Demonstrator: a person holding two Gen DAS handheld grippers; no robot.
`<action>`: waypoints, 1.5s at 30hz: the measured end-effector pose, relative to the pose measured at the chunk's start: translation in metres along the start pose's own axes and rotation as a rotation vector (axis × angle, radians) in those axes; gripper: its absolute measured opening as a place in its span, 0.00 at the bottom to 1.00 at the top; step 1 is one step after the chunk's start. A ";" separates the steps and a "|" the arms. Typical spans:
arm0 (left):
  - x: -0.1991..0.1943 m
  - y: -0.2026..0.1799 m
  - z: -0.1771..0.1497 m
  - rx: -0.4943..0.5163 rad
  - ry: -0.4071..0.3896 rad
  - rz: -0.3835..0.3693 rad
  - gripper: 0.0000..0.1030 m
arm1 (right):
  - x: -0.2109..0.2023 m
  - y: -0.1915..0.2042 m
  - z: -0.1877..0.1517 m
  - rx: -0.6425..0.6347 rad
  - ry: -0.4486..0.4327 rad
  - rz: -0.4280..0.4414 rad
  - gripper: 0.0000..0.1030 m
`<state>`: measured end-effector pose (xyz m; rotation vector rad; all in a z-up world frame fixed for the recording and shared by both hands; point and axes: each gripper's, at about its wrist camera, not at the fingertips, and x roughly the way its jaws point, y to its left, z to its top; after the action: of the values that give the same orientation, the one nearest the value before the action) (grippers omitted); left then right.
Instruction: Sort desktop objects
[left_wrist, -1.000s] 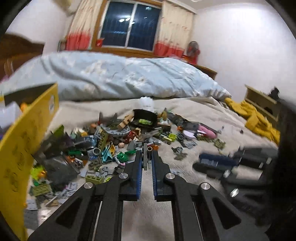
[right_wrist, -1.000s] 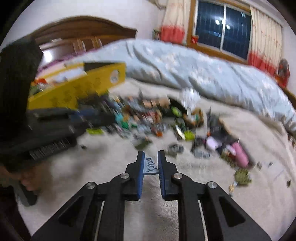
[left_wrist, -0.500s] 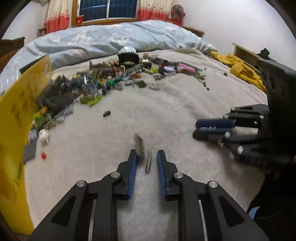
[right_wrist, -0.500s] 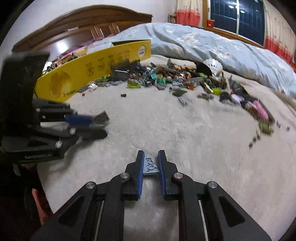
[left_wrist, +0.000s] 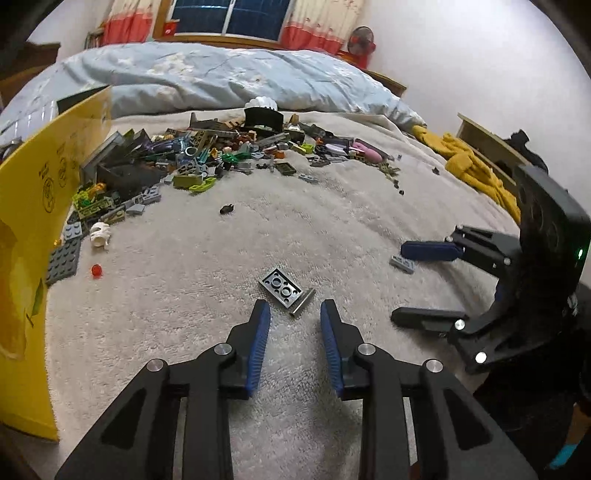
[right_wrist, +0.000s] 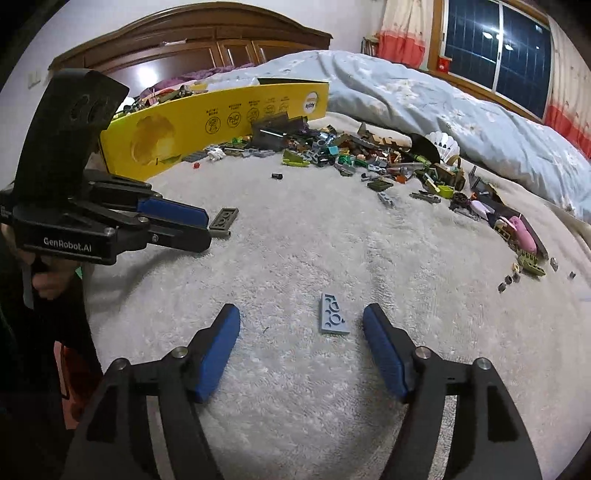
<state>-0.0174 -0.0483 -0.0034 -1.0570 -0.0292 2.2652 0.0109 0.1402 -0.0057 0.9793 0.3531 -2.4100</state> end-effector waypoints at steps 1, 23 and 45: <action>0.000 0.001 0.001 -0.010 0.001 -0.012 0.29 | 0.000 -0.002 0.000 0.010 -0.004 0.004 0.68; 0.001 -0.057 0.004 0.243 -0.090 0.055 0.05 | -0.001 -0.001 0.015 0.057 -0.045 0.070 0.12; -0.069 -0.030 0.024 0.126 -0.322 0.233 0.05 | -0.033 0.061 0.099 0.021 -0.250 -0.028 0.13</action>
<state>0.0148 -0.0568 0.0679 -0.6508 0.1071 2.5899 0.0075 0.0601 0.0849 0.6734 0.2527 -2.5291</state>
